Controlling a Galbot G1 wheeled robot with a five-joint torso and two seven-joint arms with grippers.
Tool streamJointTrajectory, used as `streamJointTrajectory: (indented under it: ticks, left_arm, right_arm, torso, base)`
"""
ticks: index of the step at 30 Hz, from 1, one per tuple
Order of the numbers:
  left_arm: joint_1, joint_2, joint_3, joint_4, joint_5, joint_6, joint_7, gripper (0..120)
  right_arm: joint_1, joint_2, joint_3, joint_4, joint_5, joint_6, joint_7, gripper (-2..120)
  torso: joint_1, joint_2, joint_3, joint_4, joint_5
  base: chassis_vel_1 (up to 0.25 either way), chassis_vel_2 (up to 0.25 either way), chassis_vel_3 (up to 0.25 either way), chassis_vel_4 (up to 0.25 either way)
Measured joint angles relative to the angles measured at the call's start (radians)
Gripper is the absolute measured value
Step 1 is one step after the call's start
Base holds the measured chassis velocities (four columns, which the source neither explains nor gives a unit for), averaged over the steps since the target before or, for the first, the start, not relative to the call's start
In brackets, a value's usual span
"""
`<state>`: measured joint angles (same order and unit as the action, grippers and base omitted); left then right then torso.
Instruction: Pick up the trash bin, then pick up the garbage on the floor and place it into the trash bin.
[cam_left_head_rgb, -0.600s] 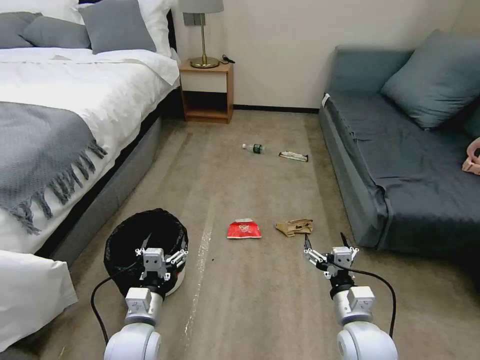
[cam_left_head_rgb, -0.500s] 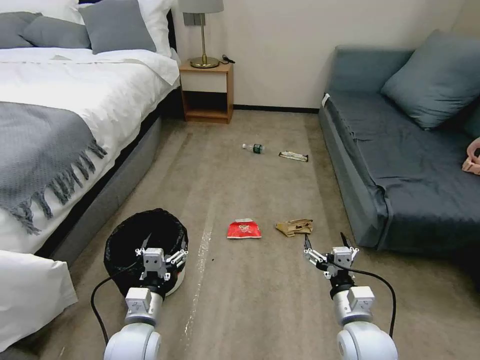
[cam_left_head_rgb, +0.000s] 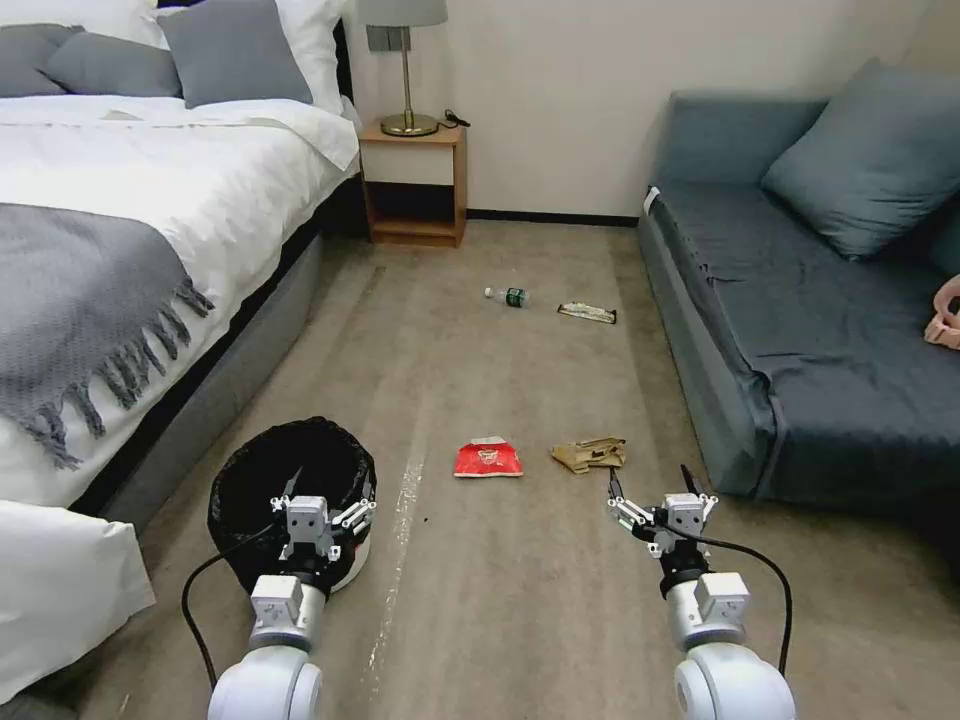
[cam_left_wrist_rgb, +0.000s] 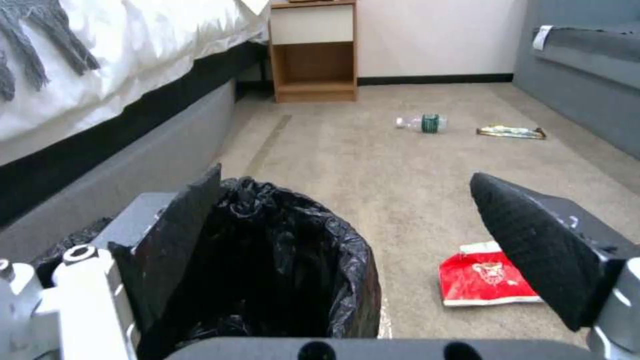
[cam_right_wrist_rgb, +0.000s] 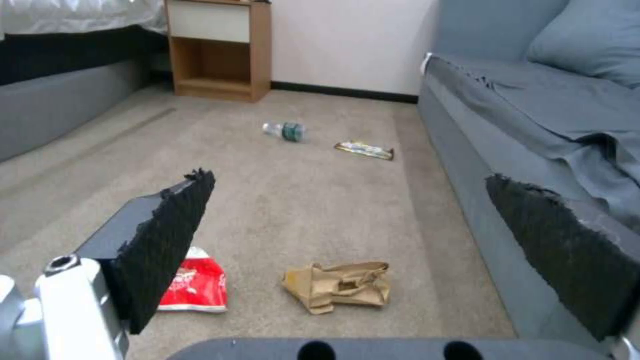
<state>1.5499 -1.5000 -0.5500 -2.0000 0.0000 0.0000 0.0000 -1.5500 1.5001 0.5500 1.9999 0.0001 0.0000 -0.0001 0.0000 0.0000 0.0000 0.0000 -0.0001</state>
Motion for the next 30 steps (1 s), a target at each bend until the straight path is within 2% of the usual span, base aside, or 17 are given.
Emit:
streamJointTrajectory:
  ticks: [8, 10, 11, 13, 14, 16, 19, 20, 22, 25, 30]
  left_arm:
    - [-0.003, 0.002, -0.002, -0.001, -0.011, 0.012, -0.003, 100]
    - [-0.02, 0.013, -0.02, -0.018, -0.063, 0.067, -0.022, 100]
    - [-0.036, 0.024, -0.036, -0.034, -0.113, 0.121, -0.04, 100]
    - [-0.038, 0.025, -0.038, -0.036, -0.12, 0.128, -0.042, 100]
    - [-0.057, 0.037, -0.057, -0.055, -0.18, 0.191, -0.062, 100]
    - [-0.063, 0.042, -0.064, -0.061, -0.2, 0.212, -0.07, 100]
    - [-0.105, 0.069, -0.104, -0.101, -0.33, 0.349, -0.114, 100]
    - [-0.105, 0.069, -0.104, -0.101, -0.33, 0.349, -0.114, 100]
    - [-0.13, 0.088, -0.128, -0.113, -0.403, 0.407, -0.132, 100]
    - [-0.142, 0.099, -0.14, -0.105, -0.428, 0.415, -0.136, 100]
    - [-0.141, 0.096, -0.137, -0.096, -0.423, 0.414, -0.13, 100]
  right_arm:
    - [-0.003, 0.001, 0.0, 0.005, 0.006, -0.012, 0.005, 100]
    - [-0.03, 0.01, 0.0, 0.033, 0.037, -0.072, 0.038, 100]
    - [-0.053, 0.019, 0.0, 0.058, 0.067, -0.129, 0.07, 100]
    - [-0.056, 0.02, 0.0, 0.062, 0.071, -0.136, 0.074, 100]
    - [-0.084, 0.031, 0.0, 0.093, 0.106, -0.204, 0.112, 100]
    - [-0.094, 0.034, 0.0, 0.103, 0.118, -0.226, 0.124, 100]
    - [-0.127, 0.043, 0.001, 0.136, 0.18, -0.34, 0.183, 100]
    - [-0.127, 0.043, 0.001, 0.136, 0.18, -0.34, 0.183, 100]
    - [-0.094, 0.037, -0.002, 0.114, 0.193, -0.361, 0.19, 100]
    - [-0.086, 0.036, -0.003, 0.106, 0.193, -0.363, 0.191, 100]
    - [-0.077, 0.031, -0.003, 0.097, 0.193, -0.363, 0.191, 100]
  torso:
    - [0.0, 0.0, 0.0, 0.0002, 0.0]
    - [0.0, 0.0, 0.0, 0.0001, 0.0]
    - [0.0, 0.0, 0.0, 0.0, 0.0001]
    - [0.0, 0.0, 0.0, 0.0, 0.0]
    - [0.0, 0.0, 0.0, 0.0, 0.0]
    - [0.0, 0.0, 0.0, 0.0, 0.0]
    - [0.0, 0.0, 0.0, -0.0003, -0.0003]
    - [0.0, 0.0, 0.0, -0.0003, -0.0003]
    - [0.0, 0.0, 0.0, 0.0005, -0.0001]
    - [0.0, 0.0, 0.0, 0.0001, 0.0004]
    - [0.0, 0.0, 0.0, 0.0, 0.0001]
  base:
    - [0.0, 0.0, 0.0, 0.0]
    - [0.0, 0.0, 0.0, 0.0]
    - [0.0, 0.0, 0.0, 0.0]
    - [0.0, 0.0, 0.0, 0.0]
    - [0.0, 0.0, 0.0, 0.0]
    - [0.0, 0.0, 0.0, 0.0]
    - [0.0, 0.0, 0.0, 0.0]
    - [0.0, 0.0, 0.0, 0.0]
    - [0.0, 0.0, 0.0, 0.0]
    - [0.0, 0.0, 0.0, 0.0]
    - [0.0, 0.0, 0.0, 0.0]
